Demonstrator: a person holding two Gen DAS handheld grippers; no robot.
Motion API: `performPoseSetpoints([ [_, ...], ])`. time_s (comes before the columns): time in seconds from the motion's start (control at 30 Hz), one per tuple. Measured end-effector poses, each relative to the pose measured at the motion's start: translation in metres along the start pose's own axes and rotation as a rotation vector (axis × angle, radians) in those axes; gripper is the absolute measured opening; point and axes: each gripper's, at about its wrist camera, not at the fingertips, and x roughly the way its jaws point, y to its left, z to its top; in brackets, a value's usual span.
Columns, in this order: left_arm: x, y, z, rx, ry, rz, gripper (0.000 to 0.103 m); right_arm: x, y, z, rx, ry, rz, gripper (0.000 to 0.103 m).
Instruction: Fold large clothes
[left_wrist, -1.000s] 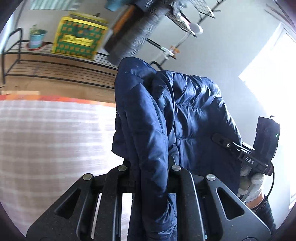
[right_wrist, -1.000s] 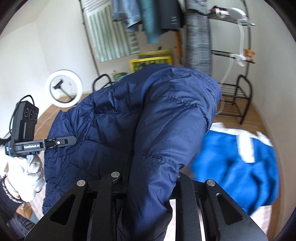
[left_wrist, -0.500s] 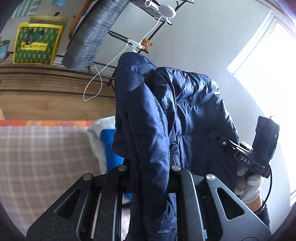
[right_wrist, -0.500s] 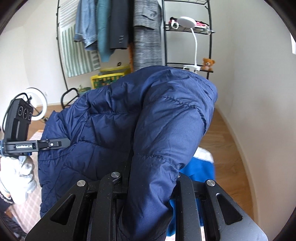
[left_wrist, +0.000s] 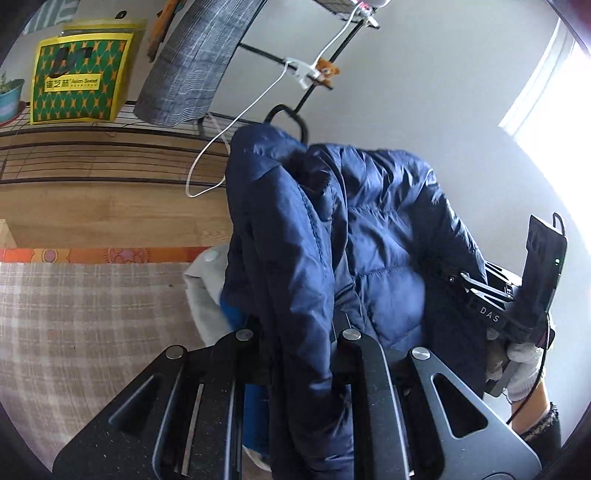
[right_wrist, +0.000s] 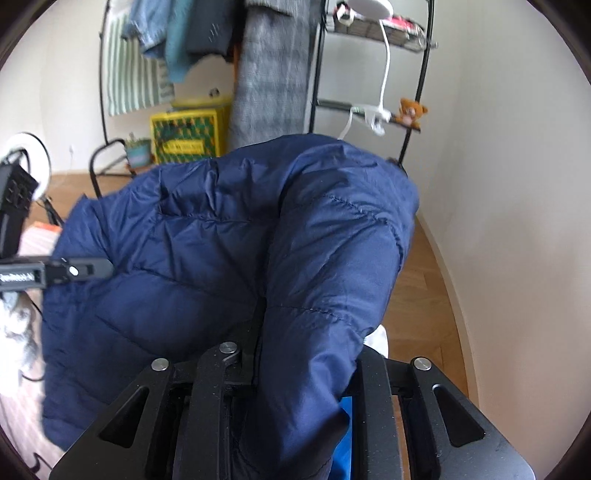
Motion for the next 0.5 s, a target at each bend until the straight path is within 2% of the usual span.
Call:
performPoseSetpoints([
  [0.07, 0.006, 0.004, -0.004, -0.006, -0.006, 0.018, 0.014, 0.018, -0.006, -0.009, 0.015, 0.042, -0.038, 0.037],
  [0.13, 0.01, 0.008, -0.006, -0.018, -0.014, 0.029, 0.014, 0.028, -0.006, -0.013, 0.011, 0.069, -0.072, 0.045],
  [0.27, 0.014, 0.015, -0.006, -0.052, -0.016, 0.043, 0.016, 0.028, -0.013, -0.014, 0.036, 0.074, -0.081, 0.049],
  [0.33, 0.017, 0.022, -0.003, -0.086, -0.003, 0.043, 0.021, 0.024, -0.025, -0.014, 0.076, 0.07, -0.081, 0.05],
  [0.37, 0.018, 0.027, -0.002, -0.112, 0.006, 0.046, 0.03, 0.021, -0.03, -0.014, 0.095, 0.071, -0.094, 0.05],
  [0.4, 0.018, 0.033, 0.001, -0.144, 0.011, 0.054, 0.035, 0.017, -0.038, -0.014, 0.125, 0.068, -0.133, 0.051],
  [0.43, 0.017, 0.036, 0.003, -0.158, 0.006, 0.06, 0.035, 0.01, -0.041, -0.015, 0.138, 0.059, -0.189, 0.059],
  [0.47, 0.015, 0.035, 0.004, -0.147, -0.002, 0.074, 0.037, 0.004, -0.043, -0.017, 0.134, 0.045, -0.243, 0.064],
  [0.5, 0.012, 0.033, 0.005, -0.124, -0.016, 0.103, 0.039, 0.0, -0.043, -0.018, 0.128, 0.034, -0.269, 0.064],
])
